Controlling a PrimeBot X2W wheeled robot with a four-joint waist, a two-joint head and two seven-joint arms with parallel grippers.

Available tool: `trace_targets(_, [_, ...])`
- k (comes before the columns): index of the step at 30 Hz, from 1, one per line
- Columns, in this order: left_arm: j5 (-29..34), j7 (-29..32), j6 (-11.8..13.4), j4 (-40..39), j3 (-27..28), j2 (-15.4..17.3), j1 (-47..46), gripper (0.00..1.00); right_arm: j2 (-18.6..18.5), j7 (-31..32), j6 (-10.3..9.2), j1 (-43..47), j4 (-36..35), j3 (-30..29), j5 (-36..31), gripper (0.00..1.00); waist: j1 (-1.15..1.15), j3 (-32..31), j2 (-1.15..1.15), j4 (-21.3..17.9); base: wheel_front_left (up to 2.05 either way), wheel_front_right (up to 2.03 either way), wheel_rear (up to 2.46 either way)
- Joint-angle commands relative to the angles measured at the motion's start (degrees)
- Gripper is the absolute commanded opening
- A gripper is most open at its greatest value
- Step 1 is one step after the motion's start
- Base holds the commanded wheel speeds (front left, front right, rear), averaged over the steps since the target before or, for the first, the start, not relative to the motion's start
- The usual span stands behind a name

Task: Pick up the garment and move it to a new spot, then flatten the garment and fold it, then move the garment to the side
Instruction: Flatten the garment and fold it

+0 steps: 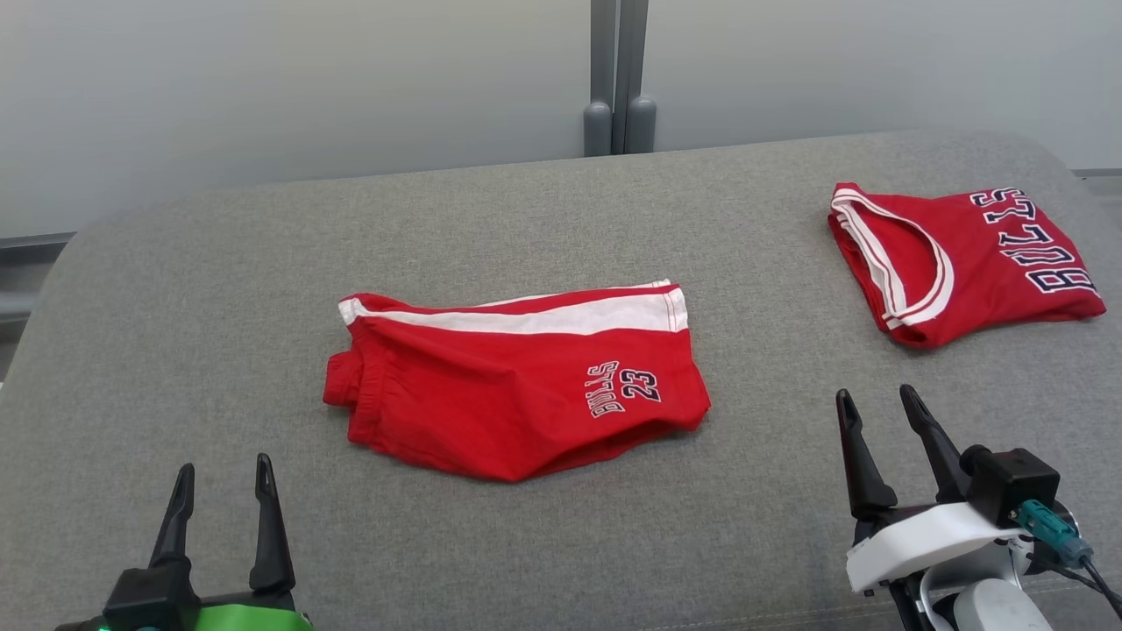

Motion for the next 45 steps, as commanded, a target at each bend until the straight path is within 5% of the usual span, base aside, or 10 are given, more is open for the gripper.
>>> trace_targets(1, [0.70, -0.22, -0.24, 0.32, -0.04, 0.68, 0.89, 1.00, 0.02, 0.36, -0.01, 0.52, 0.18, -0.01, -0.31, 1.00, 0.00, -0.01, 0.00, 0.03, 0.00, 0.00, 0.00])
trace_targets(45, [0.14, -0.22, 0.42, 3.10, -1.77, 1.26, -0.89, 1.00, -1.02, 3.31, -0.02, -3.18, 3.92, 0.56, -0.26, 1.00, 0.00, 0.09, 0.00, 2.38, 0.00, 0.00, 0.00])
